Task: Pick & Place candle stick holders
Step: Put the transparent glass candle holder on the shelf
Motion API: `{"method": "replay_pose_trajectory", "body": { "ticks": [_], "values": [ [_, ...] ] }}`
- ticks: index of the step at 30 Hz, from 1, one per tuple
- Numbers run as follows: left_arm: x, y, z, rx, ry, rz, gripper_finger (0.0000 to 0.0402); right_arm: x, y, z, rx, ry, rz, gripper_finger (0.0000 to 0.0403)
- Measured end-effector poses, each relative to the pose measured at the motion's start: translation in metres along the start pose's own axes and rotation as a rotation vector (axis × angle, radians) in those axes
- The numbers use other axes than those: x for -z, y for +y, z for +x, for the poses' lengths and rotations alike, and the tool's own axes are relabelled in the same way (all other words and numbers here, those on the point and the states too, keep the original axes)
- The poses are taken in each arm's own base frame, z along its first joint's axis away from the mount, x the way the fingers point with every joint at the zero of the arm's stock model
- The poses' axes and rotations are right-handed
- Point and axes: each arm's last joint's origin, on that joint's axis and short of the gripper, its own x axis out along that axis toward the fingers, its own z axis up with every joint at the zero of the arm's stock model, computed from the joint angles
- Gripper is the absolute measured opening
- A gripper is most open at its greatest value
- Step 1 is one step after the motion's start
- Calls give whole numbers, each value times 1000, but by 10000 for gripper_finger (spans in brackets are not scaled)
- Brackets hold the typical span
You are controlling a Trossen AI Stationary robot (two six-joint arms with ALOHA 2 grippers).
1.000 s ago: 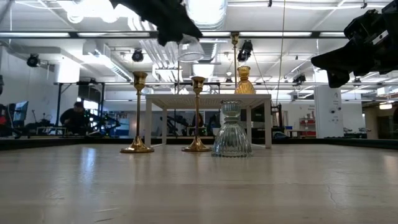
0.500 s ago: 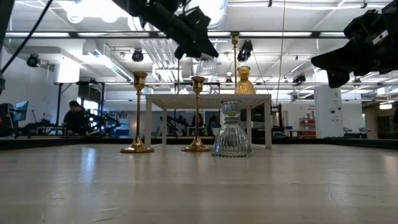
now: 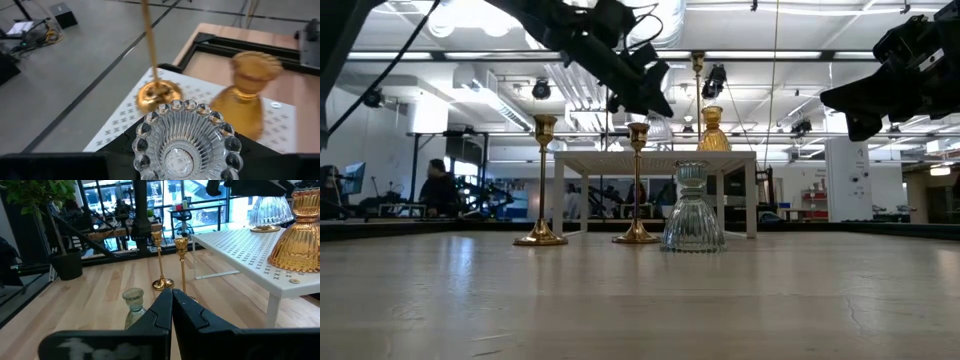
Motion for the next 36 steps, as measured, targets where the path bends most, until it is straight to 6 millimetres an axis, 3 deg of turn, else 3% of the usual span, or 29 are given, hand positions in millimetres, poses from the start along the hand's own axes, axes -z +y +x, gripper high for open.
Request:
{"method": "replay_pose_trajectory", "body": {
  "ticks": [9,21,30,36],
  "values": [
    [7,16,12,-73,-3,-41,143,0,0,0,-1,0,0,8],
    [8,17,13,-76,-6,-43,143,0,0,0,-1,0,0,8],
    [12,10,13,-58,39,-50,143,0,0,0,-1,0,0,8],
    [6,-9,0,-38,43,-41,143,0,0,0,-1,0,0,8]
  ]
}}
